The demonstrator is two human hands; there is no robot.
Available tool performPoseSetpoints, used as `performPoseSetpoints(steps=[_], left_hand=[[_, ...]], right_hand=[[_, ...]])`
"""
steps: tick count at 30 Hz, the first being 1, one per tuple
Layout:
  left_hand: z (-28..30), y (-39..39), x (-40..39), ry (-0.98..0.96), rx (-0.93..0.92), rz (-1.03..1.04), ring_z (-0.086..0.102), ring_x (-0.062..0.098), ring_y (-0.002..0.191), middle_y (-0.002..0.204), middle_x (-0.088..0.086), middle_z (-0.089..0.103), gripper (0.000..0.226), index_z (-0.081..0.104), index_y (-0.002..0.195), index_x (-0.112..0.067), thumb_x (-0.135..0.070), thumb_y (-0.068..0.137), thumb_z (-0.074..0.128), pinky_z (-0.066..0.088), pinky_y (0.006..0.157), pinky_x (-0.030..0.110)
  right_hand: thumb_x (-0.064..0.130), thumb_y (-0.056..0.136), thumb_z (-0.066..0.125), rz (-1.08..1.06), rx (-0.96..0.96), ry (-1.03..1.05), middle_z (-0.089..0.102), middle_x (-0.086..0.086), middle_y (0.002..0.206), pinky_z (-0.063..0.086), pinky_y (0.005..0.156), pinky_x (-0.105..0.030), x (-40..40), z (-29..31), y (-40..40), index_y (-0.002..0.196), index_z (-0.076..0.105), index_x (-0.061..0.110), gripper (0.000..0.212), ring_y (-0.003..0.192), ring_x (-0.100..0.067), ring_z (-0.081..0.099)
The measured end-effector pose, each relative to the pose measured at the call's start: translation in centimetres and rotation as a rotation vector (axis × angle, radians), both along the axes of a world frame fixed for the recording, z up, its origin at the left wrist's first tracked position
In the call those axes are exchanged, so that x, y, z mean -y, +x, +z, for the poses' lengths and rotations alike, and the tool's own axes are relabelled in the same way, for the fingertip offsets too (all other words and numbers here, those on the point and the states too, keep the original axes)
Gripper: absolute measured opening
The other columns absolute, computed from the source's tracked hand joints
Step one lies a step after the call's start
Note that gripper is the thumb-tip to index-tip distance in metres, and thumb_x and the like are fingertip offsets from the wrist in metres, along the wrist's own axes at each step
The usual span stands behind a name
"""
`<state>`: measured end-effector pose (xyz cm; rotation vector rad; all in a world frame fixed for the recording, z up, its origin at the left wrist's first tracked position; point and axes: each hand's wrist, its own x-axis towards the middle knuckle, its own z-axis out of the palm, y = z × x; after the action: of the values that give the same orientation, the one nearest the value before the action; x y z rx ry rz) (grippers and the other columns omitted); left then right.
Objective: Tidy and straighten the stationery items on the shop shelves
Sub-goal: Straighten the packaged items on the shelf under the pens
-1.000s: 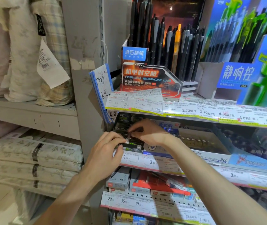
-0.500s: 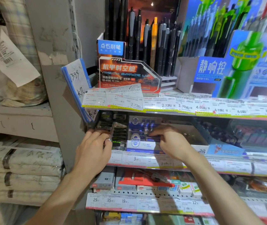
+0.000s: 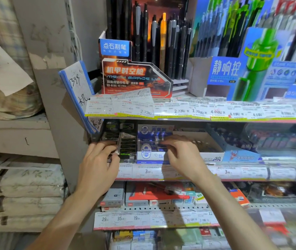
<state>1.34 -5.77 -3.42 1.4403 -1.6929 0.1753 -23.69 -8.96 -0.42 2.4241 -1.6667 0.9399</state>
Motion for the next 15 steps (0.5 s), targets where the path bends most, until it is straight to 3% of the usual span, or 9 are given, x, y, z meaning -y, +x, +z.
performPoseSetpoints(steps=[5, 10, 15], left_hand=[[0.3, 0.0, -1.4, -0.046, -0.110, -0.161, 0.055, 0.016, 0.099, 0.103, -0.005, 0.059, 0.027, 0.069, 0.107, -0.014, -0.023, 0.089, 0.052, 0.053, 0.077, 0.039], [-0.3, -0.3, -3.4, 0.027, -0.225, -0.295, 0.059, 0.005, 0.088, 0.098, -0.014, 0.059, 0.021, 0.065, 0.109, -0.025, -0.015, 0.093, 0.058, 0.044, 0.070, 0.010], [-3.6, -1.9, -4.5, 0.142, -0.389, -0.388, 0.059, 0.013, 0.080, 0.092, -0.014, 0.062, 0.021, 0.065, 0.106, -0.033, -0.017, 0.093, 0.060, 0.049, 0.067, 0.023]], right_hand=[[0.023, 0.092, 0.056, -0.051, 0.107, -0.180, 0.070, 0.001, 0.103, 0.039, 0.084, -0.026, -1.9, -1.0, 0.3, 0.112, 0.071, 0.018, 0.025, 0.094, -0.023, 0.062], [0.017, 0.095, 0.059, -0.063, 0.251, -0.278, 0.064, -0.001, 0.108, 0.046, 0.090, -0.030, -5.5, -2.3, 0.2, 0.117, 0.066, 0.012, 0.023, 0.100, -0.019, 0.059], [0.014, 0.096, 0.062, -0.106, 0.395, -0.232, 0.064, 0.004, 0.100, 0.051, 0.077, -0.033, -9.3, -5.3, -0.1, 0.115, 0.066, 0.014, 0.020, 0.086, -0.016, 0.062]])
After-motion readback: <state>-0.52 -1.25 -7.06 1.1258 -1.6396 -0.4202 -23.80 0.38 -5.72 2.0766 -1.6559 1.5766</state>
